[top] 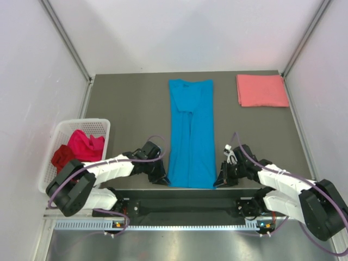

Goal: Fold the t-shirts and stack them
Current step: Fold the tshirt

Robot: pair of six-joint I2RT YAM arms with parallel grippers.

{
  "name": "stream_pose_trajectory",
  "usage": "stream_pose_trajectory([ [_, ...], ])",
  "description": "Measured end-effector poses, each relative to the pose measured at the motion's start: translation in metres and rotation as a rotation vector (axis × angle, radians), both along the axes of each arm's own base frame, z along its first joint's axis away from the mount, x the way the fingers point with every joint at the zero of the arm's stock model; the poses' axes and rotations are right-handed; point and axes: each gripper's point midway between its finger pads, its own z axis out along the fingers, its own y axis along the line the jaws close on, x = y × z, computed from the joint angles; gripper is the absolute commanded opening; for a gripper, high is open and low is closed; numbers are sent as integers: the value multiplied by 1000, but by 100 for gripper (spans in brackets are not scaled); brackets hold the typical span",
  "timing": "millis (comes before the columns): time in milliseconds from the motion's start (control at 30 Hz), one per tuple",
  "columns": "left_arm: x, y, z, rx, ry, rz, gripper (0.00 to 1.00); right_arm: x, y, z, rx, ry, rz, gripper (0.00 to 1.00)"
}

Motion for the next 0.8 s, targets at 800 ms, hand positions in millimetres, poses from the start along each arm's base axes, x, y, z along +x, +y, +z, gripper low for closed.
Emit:
stream_pose_trajectory([
  [800,-12,-4,36,114,-98,-37,0,-2,-5,38,-7,-113,-7,0],
])
